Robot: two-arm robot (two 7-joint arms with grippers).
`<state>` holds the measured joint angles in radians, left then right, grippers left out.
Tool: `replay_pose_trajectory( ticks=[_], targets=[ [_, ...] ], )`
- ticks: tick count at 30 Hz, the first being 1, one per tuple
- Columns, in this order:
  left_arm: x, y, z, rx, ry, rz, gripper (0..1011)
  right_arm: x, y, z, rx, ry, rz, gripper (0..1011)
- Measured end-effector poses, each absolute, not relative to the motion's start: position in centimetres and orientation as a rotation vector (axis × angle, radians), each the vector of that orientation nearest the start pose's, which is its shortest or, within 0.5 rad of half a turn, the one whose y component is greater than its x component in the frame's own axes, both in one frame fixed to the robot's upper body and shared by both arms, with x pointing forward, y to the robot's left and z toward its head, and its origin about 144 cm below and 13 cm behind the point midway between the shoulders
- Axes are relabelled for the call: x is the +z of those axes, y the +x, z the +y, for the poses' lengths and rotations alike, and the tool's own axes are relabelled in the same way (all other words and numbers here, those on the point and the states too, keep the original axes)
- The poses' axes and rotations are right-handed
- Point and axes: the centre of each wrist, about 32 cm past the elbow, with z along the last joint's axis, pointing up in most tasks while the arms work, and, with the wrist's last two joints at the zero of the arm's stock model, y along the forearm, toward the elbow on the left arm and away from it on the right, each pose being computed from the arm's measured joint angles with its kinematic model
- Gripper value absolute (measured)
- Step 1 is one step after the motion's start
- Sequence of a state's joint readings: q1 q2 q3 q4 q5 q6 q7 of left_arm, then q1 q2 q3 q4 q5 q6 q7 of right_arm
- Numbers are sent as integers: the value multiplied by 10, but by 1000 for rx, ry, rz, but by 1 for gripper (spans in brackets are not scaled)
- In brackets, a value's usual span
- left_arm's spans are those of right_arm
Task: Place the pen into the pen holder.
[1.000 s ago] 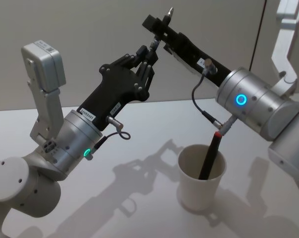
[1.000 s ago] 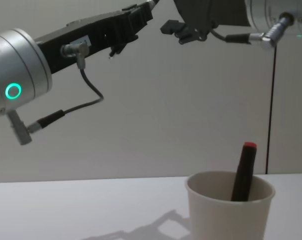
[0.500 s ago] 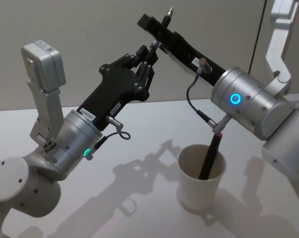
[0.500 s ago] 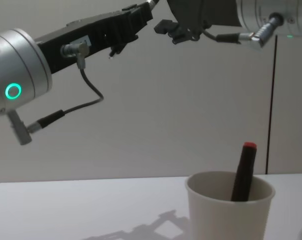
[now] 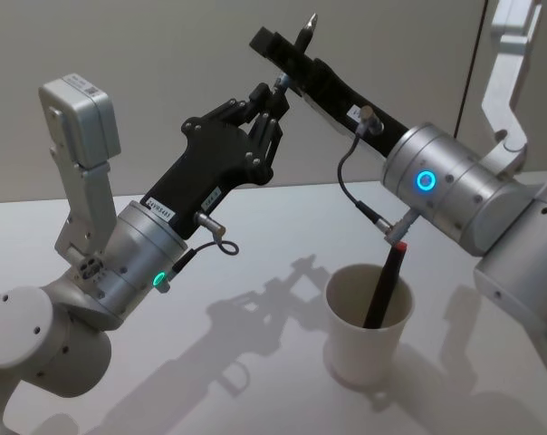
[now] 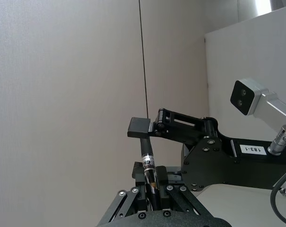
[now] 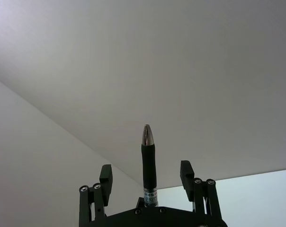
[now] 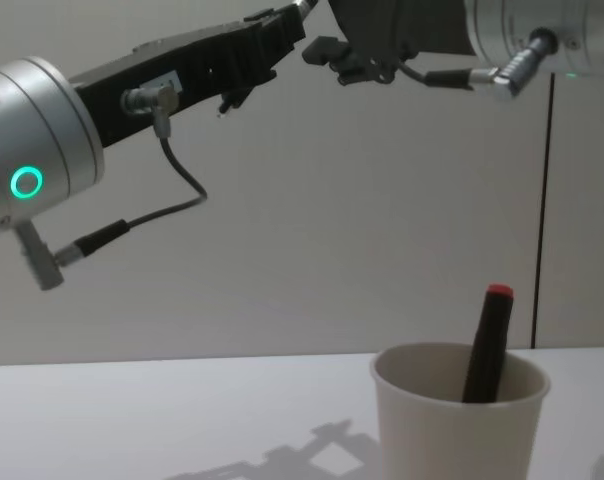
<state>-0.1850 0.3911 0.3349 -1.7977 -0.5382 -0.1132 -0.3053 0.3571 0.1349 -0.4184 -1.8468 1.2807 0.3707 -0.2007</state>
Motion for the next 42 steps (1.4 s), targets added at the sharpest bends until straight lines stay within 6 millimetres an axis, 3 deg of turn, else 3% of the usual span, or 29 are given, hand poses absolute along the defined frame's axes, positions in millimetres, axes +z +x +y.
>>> replay_pose_trajectory(
  ticks=[8, 16, 18, 20, 26, 42],
  targets=[
    [1252, 476, 216, 842, -349, -182, 151, 1328, 483, -124, -744, 512, 749, 714],
    [1252, 476, 216, 842, -349, -182, 151, 1328, 483, -123, -745, 512, 749, 429],
    [1252, 476, 216, 842, -349, -182, 151, 1328, 483, -123, -745, 512, 749, 415],
    [1252, 476, 216, 842, -349, -182, 151, 1328, 483, -123, -745, 511, 748, 285],
    [1252, 476, 216, 842, -349, -182, 151, 1328, 483, -123, -746, 511, 748, 138],
    [1252, 476, 216, 842, -349, -182, 138, 1328, 483, -123, -745, 512, 748, 131]
  ],
)
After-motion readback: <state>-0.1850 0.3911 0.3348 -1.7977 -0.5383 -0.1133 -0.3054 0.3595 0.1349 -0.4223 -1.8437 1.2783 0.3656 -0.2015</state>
